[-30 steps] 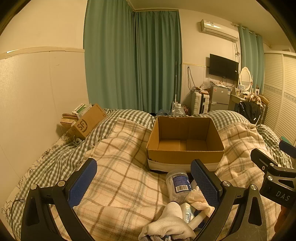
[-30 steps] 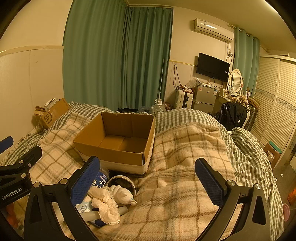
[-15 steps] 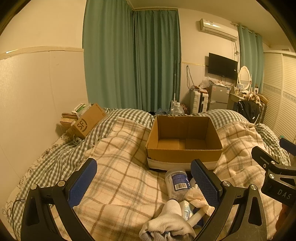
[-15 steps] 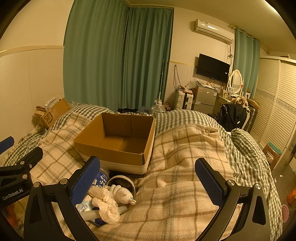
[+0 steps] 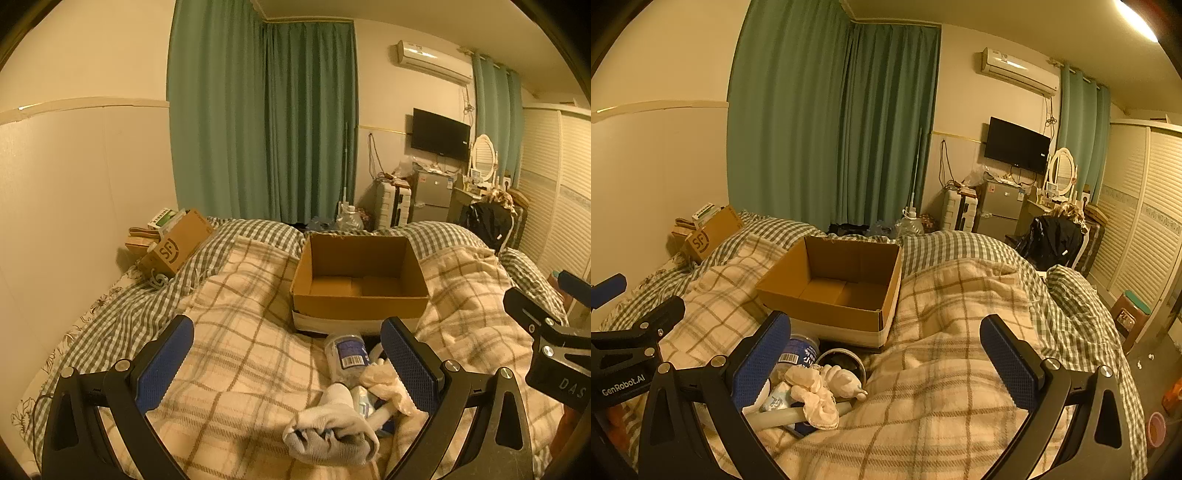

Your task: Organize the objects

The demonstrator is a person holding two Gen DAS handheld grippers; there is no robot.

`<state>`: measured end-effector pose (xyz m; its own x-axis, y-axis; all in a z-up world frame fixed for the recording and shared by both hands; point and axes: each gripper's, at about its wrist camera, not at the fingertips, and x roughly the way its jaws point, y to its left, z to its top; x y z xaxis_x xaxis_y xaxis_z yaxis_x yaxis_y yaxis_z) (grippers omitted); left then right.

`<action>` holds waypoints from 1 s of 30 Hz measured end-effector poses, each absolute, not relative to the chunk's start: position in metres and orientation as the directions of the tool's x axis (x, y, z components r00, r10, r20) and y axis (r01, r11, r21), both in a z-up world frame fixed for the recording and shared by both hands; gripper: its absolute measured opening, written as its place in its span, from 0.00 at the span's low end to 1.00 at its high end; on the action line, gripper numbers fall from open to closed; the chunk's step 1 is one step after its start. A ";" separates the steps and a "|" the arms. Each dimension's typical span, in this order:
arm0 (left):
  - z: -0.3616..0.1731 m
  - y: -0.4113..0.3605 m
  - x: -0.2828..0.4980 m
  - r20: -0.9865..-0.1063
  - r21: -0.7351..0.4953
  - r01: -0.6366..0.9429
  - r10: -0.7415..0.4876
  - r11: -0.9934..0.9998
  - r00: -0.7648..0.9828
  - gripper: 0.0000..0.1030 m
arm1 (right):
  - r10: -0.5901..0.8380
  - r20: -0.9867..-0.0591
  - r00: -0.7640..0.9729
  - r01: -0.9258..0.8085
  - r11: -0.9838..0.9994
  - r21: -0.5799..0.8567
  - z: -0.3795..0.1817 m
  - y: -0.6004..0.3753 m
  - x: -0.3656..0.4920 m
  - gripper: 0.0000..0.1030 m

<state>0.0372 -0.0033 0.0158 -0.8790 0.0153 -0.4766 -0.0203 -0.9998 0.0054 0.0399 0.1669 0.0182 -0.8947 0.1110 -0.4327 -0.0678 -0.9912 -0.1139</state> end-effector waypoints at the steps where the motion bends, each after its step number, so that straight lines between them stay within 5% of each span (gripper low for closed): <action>1: 0.015 -0.004 0.037 -0.483 0.008 -0.024 0.017 -1.000 -0.875 1.00 | 0.113 -0.433 -0.894 -0.068 -0.991 -0.118 0.019 0.167 0.042 1.00; 15: -0.068 0.028 0.031 -0.684 0.059 -0.165 0.080 -0.985 -0.725 1.00 | 0.139 -0.519 -0.844 -0.076 -0.987 -0.141 -0.014 0.175 0.042 1.00; 17: -0.082 0.027 0.022 -0.714 0.045 -0.169 0.087 -0.985 -0.694 0.95 | 0.130 -0.534 -0.835 -0.067 -0.988 -0.137 -0.020 0.175 0.038 1.00; 19: -0.088 0.022 0.017 -0.731 -0.003 -0.178 0.124 -0.984 -0.671 0.69 | 0.120 -0.554 -0.824 -0.053 -0.989 -0.134 -0.028 0.173 0.032 1.00; 23: -0.078 0.007 0.016 -0.688 -0.072 -0.172 0.173 -0.983 -0.705 0.62 | 0.084 -0.610 -0.788 -0.009 -0.992 -0.125 -0.048 0.168 0.018 1.00; 30: -0.048 -0.012 0.000 -0.591 0.018 -0.095 0.066 -0.995 -0.804 0.62 | 0.026 -0.694 -0.719 0.098 -0.985 -0.138 -0.078 0.147 -0.020 1.00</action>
<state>-0.0003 -0.0117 -0.0481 -0.8041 0.0656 -0.5909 -0.0947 -0.9953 0.0184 -0.0201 0.1466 -0.0780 -0.7194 0.0257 -0.6941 0.0984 -0.9855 -0.1384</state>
